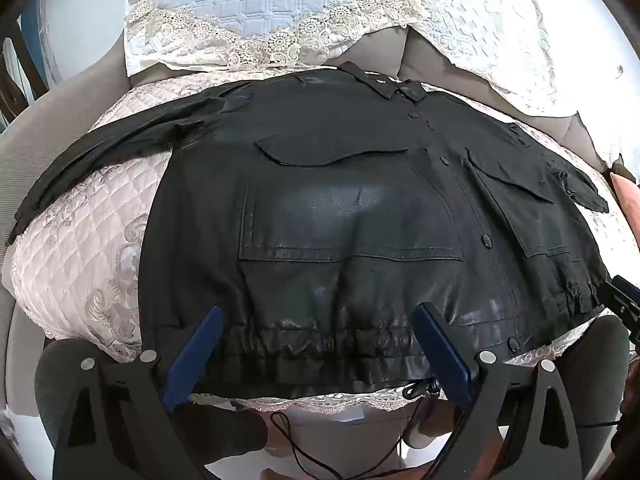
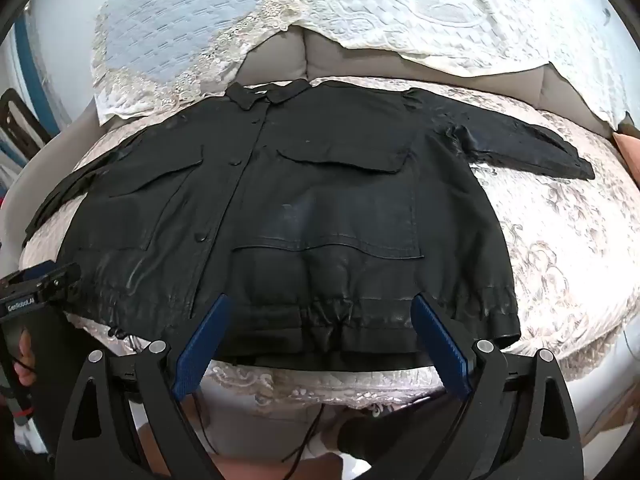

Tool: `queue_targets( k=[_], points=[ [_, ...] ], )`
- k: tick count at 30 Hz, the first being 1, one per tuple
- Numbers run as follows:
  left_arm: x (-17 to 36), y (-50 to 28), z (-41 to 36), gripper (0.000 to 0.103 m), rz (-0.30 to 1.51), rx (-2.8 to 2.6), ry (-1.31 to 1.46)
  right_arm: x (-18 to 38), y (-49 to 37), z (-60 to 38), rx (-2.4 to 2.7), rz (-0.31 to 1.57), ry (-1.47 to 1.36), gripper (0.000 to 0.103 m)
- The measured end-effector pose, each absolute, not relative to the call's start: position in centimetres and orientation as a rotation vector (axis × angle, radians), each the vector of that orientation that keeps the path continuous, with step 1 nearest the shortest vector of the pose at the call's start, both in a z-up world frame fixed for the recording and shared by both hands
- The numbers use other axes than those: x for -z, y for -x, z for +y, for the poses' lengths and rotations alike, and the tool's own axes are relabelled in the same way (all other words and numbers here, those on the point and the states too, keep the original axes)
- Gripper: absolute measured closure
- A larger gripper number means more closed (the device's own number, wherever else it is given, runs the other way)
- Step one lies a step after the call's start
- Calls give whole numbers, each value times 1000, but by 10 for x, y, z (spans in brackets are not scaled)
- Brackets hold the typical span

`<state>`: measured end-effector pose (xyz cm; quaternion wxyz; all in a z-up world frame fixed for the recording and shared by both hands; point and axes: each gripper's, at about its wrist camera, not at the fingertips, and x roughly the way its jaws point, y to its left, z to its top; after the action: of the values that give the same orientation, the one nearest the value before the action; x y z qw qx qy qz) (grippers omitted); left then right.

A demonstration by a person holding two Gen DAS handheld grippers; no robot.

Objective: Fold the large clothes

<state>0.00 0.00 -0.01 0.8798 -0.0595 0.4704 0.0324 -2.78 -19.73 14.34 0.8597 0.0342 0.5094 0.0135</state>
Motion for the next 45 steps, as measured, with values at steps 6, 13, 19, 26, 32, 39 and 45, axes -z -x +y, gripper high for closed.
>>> queue_targets(
  k=[6,13,19,26,32,39,45],
  points=[
    [-2,-1,2,6,980,-65,125,-144,23,-195,-55,1080,-61,11],
    [-11,1,0,6,967,-65,106,-144,31,-191,-63,1064,-61,11],
    [-10,1,-1,6,974,-54,96,-145,29,-189,-66,1068,-61,11],
    [-8,3,-4,6,972,-54,98,-144,31,-188,-70,1073,-62,11],
    [-5,3,-6,6,980,-60,92,-144,30,-186,-71,1077,-58,11],
    [-4,2,-7,6,983,-63,94,-143,29,-185,-72,1081,-52,11],
    [-4,3,-8,6,983,-60,98,-143,29,-184,-72,1083,-54,11]
  ],
)
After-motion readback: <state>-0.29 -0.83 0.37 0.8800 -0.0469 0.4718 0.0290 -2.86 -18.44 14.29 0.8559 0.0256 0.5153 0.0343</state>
